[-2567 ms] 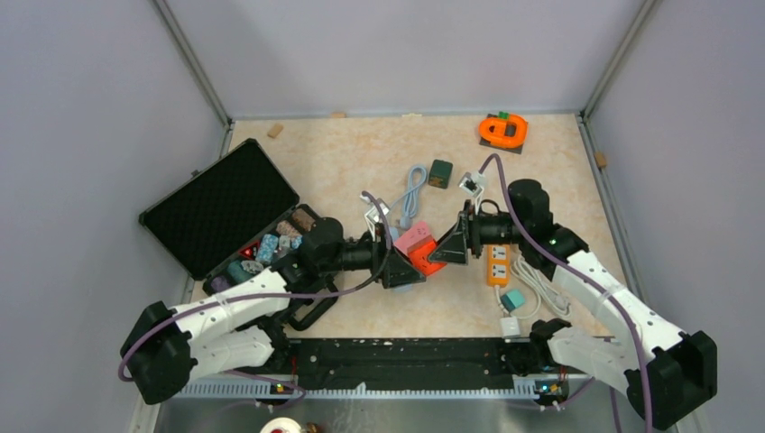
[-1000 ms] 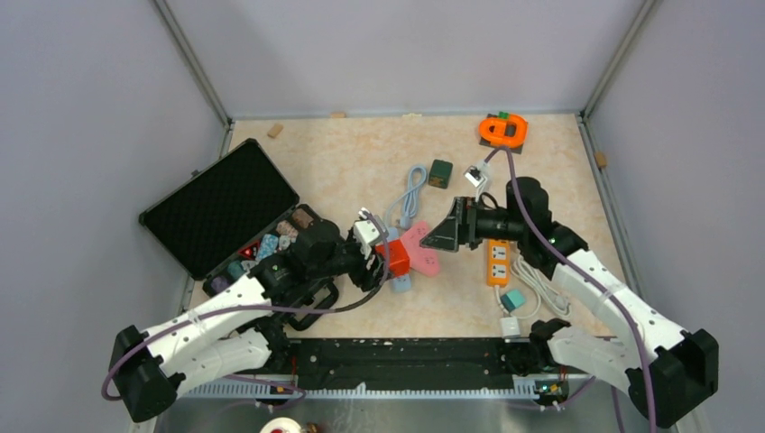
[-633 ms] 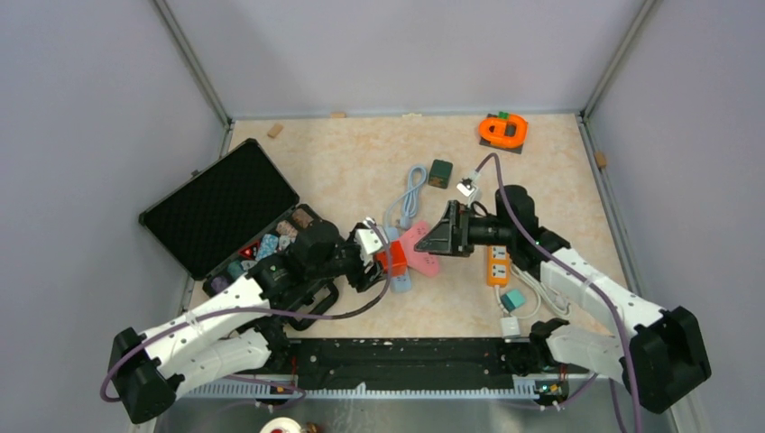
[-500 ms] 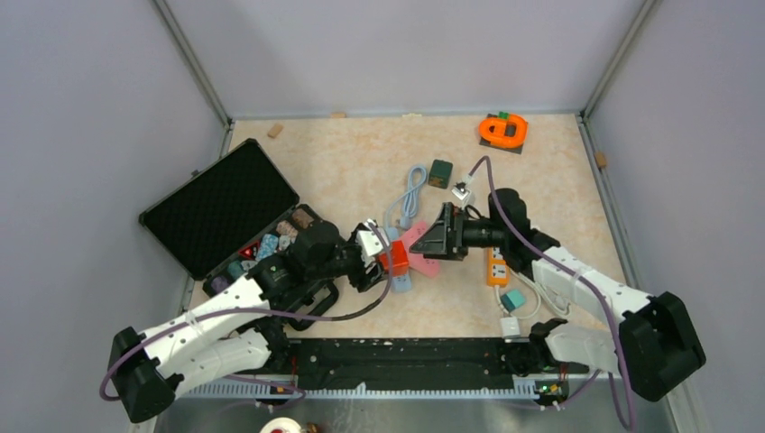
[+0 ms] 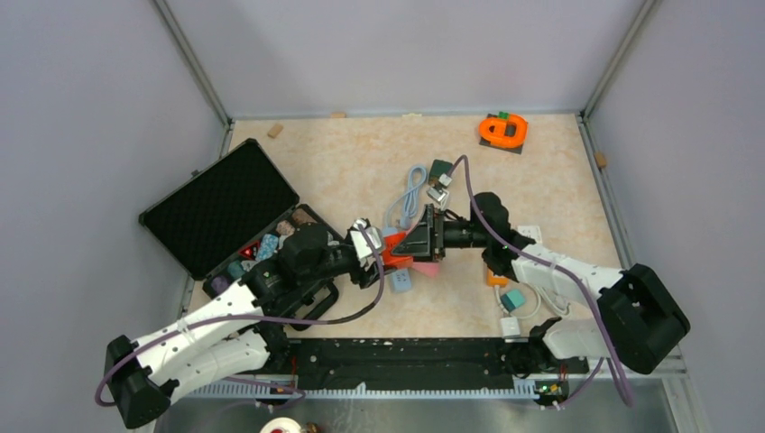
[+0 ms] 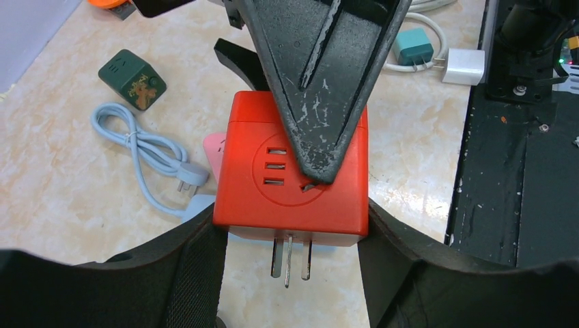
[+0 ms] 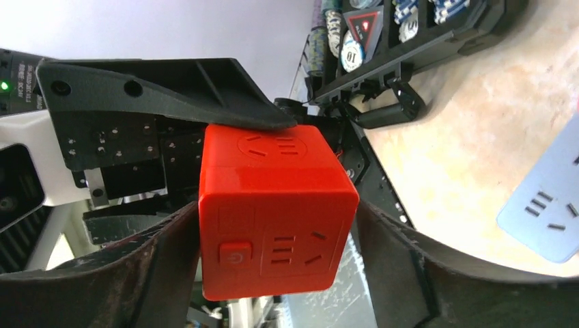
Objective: Insert the plug
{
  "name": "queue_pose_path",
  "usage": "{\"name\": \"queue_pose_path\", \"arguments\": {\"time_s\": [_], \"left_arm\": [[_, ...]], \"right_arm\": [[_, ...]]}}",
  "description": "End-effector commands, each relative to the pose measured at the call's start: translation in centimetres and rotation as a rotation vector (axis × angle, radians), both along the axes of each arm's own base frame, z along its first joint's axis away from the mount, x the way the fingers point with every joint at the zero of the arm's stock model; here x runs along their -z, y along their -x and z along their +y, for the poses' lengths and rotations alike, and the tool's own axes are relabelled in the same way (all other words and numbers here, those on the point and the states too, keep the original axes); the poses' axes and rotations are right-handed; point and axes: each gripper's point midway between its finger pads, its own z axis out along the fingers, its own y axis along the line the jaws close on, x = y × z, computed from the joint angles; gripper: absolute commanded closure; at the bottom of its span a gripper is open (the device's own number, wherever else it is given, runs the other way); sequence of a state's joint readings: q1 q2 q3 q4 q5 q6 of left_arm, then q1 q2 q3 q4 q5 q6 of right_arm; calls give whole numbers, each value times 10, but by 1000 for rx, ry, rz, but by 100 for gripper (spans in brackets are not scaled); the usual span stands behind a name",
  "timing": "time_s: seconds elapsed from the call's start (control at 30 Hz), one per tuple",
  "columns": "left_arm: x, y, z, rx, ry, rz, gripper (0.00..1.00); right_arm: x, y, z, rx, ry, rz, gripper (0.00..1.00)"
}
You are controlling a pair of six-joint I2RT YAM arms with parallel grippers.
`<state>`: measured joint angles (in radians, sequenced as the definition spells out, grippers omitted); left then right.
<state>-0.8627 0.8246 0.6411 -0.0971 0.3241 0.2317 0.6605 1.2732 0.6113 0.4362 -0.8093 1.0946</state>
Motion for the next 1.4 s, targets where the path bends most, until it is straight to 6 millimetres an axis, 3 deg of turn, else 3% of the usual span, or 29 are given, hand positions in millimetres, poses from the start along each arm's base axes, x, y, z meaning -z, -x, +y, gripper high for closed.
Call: {"name": "queue_pose_path", "arguments": {"time_s": [0.0, 0.13, 0.17, 0.2, 0.23, 0.3, 0.33, 0.37, 0.6, 0.73, 0.93, 1.07, 1.23, 1.37], "left_arm": [[-33, -3, -10, 7, 115, -70, 100], [-29, -4, -9, -4, 113, -61, 97], [-28, -4, -9, -7, 114, -59, 91], [-26, -4, -8, -10, 113, -53, 81], [-25, -5, -8, -19, 115, -50, 65], [-21, -12, -4, -85, 127, -12, 21], [-19, -15, -1, -130, 143, 19, 7], [-17, -20, 2, -187, 160, 58, 2], [20, -42, 26, -520, 273, 315, 1], [37, -45, 32, -621, 313, 438, 1], [51, -47, 33, -632, 286, 574, 1], [52, -52, 33, -591, 295, 666, 1], [62, -56, 37, -593, 245, 745, 1], [57, -54, 33, -541, 233, 791, 1]], "right_arm": [[-37, -6, 12, -12, -102, -70, 41], [-31, -8, 12, -9, -75, -62, 94], [-28, -9, 12, -6, -60, -66, 100], [-24, -10, 11, -1, -38, -70, 100], [-21, -11, 10, 3, -19, -76, 100], [-12, -13, 7, 12, 45, -99, 100], [-7, -15, 5, 19, 88, -116, 100], [-1, -19, 1, 34, 143, -136, 100], [31, -55, -47, 185, 559, -282, 100], [34, -71, -68, 234, 642, -321, 100], [40, -91, -92, 272, 702, -311, 100], [47, -100, -97, 270, 734, -307, 100], [53, -113, -90, 240, 736, -300, 100], [58, -124, -86, 226, 742, -298, 100]]}}
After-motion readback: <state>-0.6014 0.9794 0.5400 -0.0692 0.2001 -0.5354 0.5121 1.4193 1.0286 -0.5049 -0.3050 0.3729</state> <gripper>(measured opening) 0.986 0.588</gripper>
